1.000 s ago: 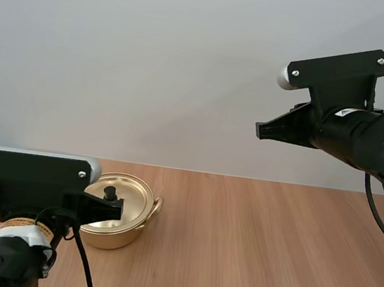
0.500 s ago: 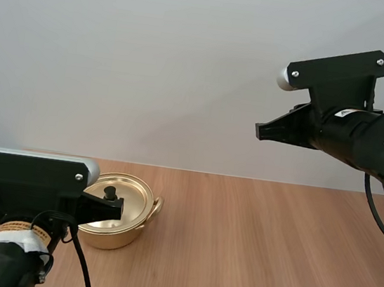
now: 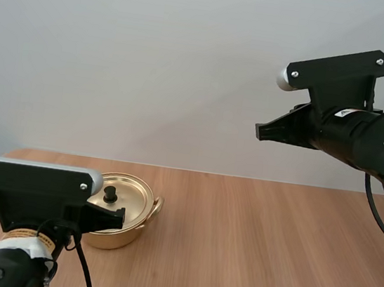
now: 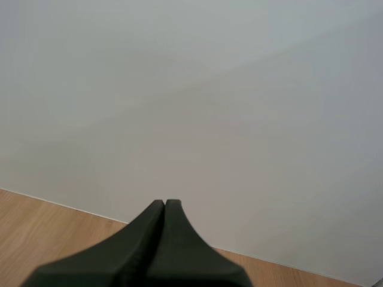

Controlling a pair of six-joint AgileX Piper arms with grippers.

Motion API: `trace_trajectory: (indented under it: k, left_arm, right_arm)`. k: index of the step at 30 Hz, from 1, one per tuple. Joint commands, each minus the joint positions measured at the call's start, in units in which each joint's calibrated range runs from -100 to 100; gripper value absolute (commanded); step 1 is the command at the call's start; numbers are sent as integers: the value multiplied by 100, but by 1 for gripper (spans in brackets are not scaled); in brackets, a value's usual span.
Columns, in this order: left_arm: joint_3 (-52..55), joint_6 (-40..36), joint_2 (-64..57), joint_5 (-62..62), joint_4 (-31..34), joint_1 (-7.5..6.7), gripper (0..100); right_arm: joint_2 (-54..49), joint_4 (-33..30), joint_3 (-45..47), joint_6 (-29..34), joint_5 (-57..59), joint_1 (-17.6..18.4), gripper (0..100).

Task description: Open the pot, put the car inside, and close it

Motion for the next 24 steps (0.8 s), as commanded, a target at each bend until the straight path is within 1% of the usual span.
trace_trajectory:
  k: [1,4,8,14,19,21,24]
  left_arm:
    - [420,-5,0,-35,3,-1,0]
    - [420,-5,0,-441,-14,6,0]
    - [420,-5,0,-177,-92,6,0]
    - [420,-5,0,-195,-87,6,0]
    - [420,-5,0,-195,-87,6,0]
    - [420,-5,0,-195,-87,6,0]
    - [420,-5,0,-195,-87,6,0]
  right_arm:
    - [11,-4,6,2,8,-2,0]
    - [11,-4,6,2,40,-2,0]
    - [11,-4,6,2,62,-2,0]
    - [11,20,6,37,60,-2,0]
    - [11,653,6,38,60,-2,0]
    - [11,692,6,29,60,-2,0]
    - [-3,599,62,29,66,169,0]
